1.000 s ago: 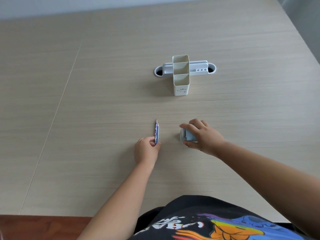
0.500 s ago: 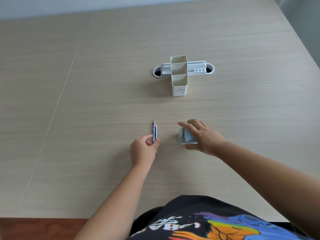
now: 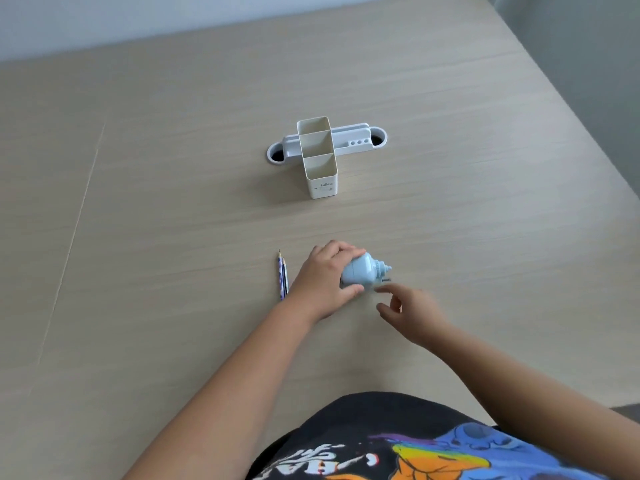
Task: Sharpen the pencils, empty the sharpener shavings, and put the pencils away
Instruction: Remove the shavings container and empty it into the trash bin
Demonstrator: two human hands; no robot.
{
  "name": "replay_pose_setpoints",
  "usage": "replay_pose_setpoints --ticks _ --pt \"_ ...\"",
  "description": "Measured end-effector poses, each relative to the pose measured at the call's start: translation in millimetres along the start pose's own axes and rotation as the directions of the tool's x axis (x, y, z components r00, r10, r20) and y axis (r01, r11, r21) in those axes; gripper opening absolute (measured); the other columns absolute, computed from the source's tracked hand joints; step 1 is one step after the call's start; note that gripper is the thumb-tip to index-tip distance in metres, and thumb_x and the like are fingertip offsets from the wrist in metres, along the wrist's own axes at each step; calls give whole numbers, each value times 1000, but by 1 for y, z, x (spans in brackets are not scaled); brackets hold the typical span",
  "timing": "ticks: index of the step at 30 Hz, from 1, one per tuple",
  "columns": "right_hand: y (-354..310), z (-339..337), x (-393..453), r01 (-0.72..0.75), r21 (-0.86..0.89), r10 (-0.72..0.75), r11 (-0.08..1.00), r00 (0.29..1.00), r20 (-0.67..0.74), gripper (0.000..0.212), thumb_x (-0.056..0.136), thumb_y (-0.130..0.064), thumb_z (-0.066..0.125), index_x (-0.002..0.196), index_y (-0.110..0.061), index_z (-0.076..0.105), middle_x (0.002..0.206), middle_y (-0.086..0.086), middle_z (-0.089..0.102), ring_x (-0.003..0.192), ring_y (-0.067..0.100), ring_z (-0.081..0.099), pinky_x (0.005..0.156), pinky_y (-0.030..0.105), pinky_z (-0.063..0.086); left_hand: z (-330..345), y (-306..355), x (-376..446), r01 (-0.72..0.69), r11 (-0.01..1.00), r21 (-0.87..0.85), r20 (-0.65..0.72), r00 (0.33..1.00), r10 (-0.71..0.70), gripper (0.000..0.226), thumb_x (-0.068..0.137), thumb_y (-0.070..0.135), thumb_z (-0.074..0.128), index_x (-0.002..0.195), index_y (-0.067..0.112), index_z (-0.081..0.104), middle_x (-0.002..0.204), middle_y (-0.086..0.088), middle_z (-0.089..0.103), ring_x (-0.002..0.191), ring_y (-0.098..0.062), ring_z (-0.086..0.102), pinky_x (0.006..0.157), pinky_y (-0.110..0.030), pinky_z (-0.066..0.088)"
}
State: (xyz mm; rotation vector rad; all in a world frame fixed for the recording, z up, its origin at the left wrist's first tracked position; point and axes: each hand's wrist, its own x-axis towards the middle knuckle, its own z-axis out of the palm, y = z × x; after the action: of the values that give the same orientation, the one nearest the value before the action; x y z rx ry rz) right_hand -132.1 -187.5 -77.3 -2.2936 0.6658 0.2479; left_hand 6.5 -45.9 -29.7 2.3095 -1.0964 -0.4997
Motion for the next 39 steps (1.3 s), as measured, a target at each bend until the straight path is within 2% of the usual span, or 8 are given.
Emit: replay_pose_setpoints --ticks 2,4,6,9,13,27,33,39 --pt "-3 -1 10 -32 43 33 999 999 -13 30 84 -28 62 114 -26 60 63 -9 55 60 12 52 64 31 47 1 -1 2 8 1000 -25 17 1000 -7 62 73 28 76 131 27 52 127 4 51 116 -19 43 101 -22 29" --pt "-4 -5 21 -39 43 40 998 999 -14 10 83 -29 63 91 -26 59 64 -8 54 60 16 51 58 31 42 1 -2 2 13 999 -43 14 1000 -12 63 73 25 77 131 28 52 127 4 52 116 -18 44 101 -22 29" --pt "-5 -11 31 -40 84 35 996 998 58 20 78 -33 69 78 -31 50 65 -5 52 60 17 49 56 30 38 1 -3 2 14 998 -55 8 1000 -13 63 72 24 78 130 28 53 127 5 53 116 -20 45 101 -25 32" --pt "-6 -18 44 -55 198 14 979 979 201 44 69 -29 80 101 -39 51 64 -1 46 58 15 43 56 29 36 2 -3 2 13 997 -77 -2 1000 -13 63 71 23 79 129 27 55 124 5 54 116 -20 47 102 -28 34" --pt "-5 -25 59 -22 223 -33 974 971 238 55 61 -25 86 103 -43 58 62 -4 42 56 13 40 55 27 34 1 -2 1 17 996 -89 -8 1000 -18 63 71 22 79 129 26 56 123 5 54 116 -19 46 103 -29 35" --pt "50 -62 14 -66 268 55 961 997 49 63 66 -29 83 120 -42 53 71 -6 54 58 12 48 65 29 44 3 2 1 40 999 -3 -56 998 -40 59 70 28 78 126 28 58 121 7 57 113 -20 49 96 -25 34" --pt "72 -76 -59 -125 434 221 892 959 -179 56 62 -36 85 112 -33 62 108 -14 60 89 9 61 79 28 51 21 42 -4 -162 966 201 -264 941 213 40 73 40 61 112 35 61 117 13 62 121 -15 50 106 -40 23" --pt "105 -74 -145 -72 782 466 619 835 -291 47 68 -17 83 108 -34 66 91 12 71 78 19 67 81 35 55 87 101 6 -445 886 128 -8 893 450 34 77 31 54 109 28 64 116 10 65 123 -19 51 102 -39 31"
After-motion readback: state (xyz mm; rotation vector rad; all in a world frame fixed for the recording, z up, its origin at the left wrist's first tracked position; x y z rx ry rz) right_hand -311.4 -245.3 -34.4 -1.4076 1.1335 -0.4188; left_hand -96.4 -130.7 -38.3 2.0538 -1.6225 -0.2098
